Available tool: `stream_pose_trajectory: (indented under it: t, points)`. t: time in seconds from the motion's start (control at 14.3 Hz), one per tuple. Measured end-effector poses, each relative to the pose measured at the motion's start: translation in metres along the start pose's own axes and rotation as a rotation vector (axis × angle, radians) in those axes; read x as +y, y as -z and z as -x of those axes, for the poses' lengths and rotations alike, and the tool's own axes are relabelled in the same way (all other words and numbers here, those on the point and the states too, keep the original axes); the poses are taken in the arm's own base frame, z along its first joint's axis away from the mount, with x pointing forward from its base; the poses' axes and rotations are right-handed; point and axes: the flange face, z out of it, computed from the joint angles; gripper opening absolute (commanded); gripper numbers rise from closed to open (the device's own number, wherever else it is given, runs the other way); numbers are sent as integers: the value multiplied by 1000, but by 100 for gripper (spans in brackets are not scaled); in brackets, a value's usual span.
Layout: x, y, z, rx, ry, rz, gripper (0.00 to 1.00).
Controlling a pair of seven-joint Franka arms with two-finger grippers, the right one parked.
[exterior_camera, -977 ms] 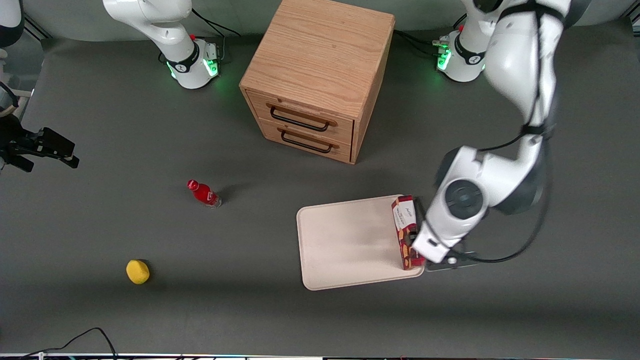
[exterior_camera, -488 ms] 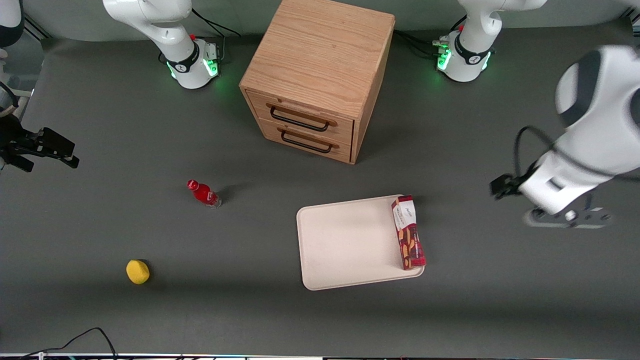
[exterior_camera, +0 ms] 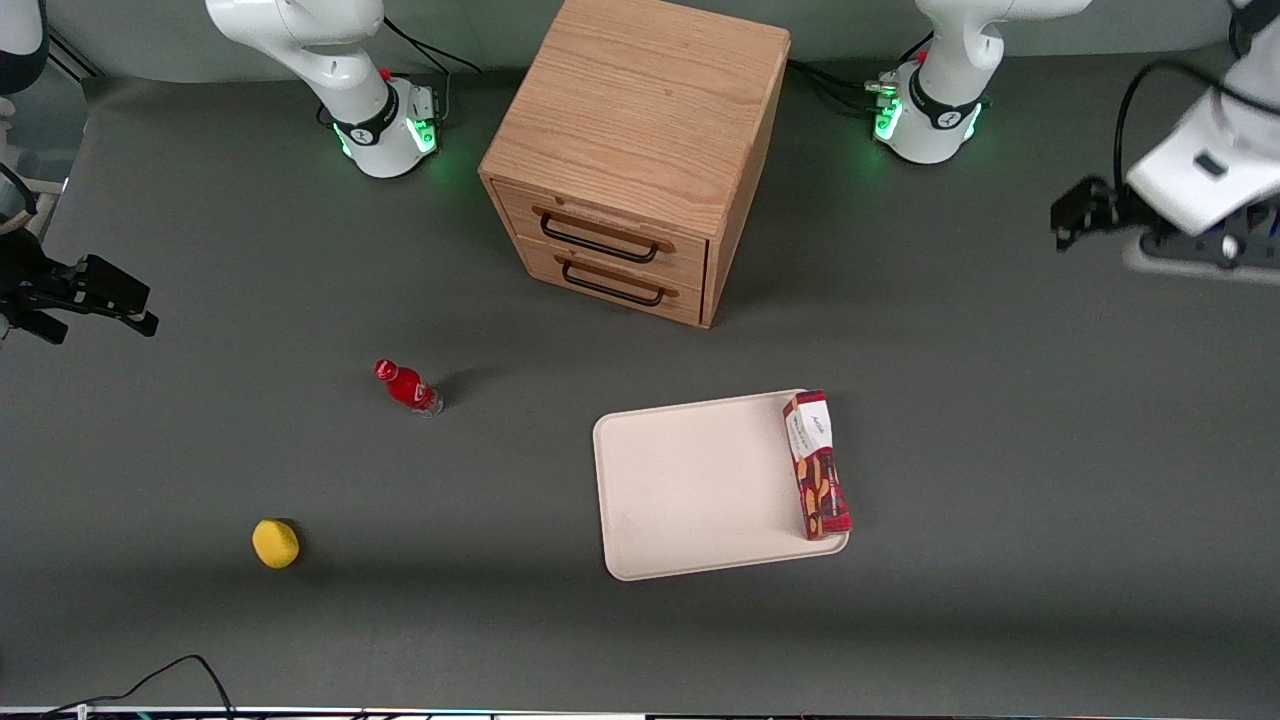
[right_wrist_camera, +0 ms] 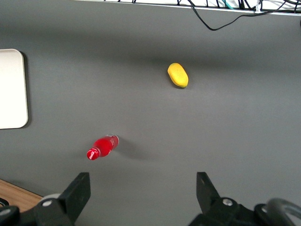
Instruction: Place red cookie box on tray
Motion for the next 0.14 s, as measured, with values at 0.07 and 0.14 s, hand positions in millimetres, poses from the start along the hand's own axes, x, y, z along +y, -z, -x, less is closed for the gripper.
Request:
stream_pose_trajectory:
  t: [0.07,0.14]
  points:
    - [1,6,11,-6,-4,-1,100]
    - [1,11,17,-3,-12,-1,100]
